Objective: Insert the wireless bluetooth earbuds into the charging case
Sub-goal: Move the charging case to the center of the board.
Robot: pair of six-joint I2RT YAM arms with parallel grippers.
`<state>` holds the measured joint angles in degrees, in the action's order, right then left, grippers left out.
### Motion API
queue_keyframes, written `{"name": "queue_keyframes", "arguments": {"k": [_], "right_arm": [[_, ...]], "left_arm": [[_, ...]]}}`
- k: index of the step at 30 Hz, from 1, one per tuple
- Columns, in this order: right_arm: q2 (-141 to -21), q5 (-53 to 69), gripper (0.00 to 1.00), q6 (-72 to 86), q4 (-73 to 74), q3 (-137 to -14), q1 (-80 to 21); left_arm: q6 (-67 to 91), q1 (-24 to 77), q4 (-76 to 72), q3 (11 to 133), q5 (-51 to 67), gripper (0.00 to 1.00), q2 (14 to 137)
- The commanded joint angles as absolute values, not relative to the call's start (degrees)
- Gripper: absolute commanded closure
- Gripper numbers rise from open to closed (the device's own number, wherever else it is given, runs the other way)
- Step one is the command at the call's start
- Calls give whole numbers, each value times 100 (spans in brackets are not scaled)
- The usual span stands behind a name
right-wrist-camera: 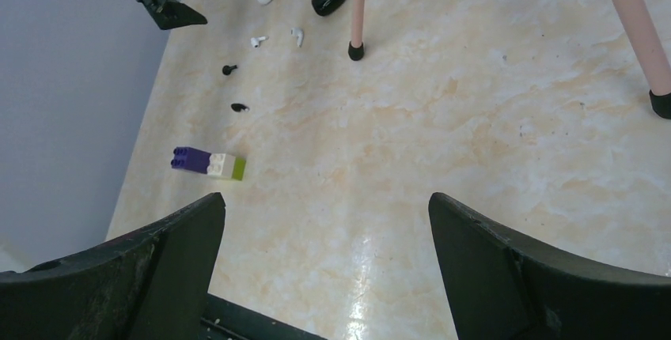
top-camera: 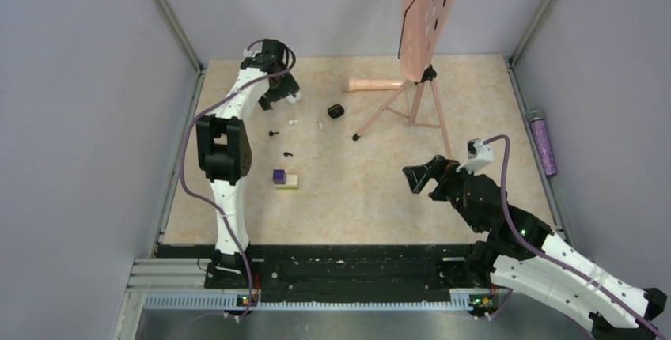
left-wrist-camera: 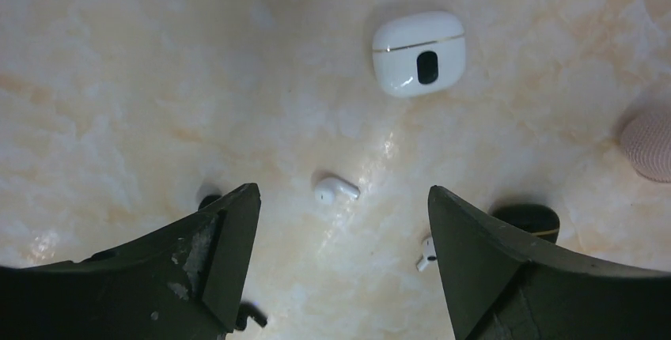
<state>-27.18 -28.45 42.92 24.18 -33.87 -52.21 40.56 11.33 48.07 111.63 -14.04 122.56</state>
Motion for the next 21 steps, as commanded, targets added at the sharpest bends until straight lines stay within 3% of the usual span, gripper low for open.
{"name": "queue_keyframes", "arguments": {"k": [1,6,10,21], "right_arm": [[-2640,-2952,1,4390,2351,-3468,-5197],[-2669,-2956,1,4557,2347,-3454,-5197],[-2730,-2909,1,4572,2303,-3461,-5198],[-2855,-2961,1,4526,2235,-3458,-5200]], "left_arm": [[4254,982,4663,11733,-743,15,12750],[4487,949,4256,12050,-486,7,13236],[4630,956,4168,12524,-405,12,13675],[4395,1109,4047,13012,-1766,17,14171]]}}
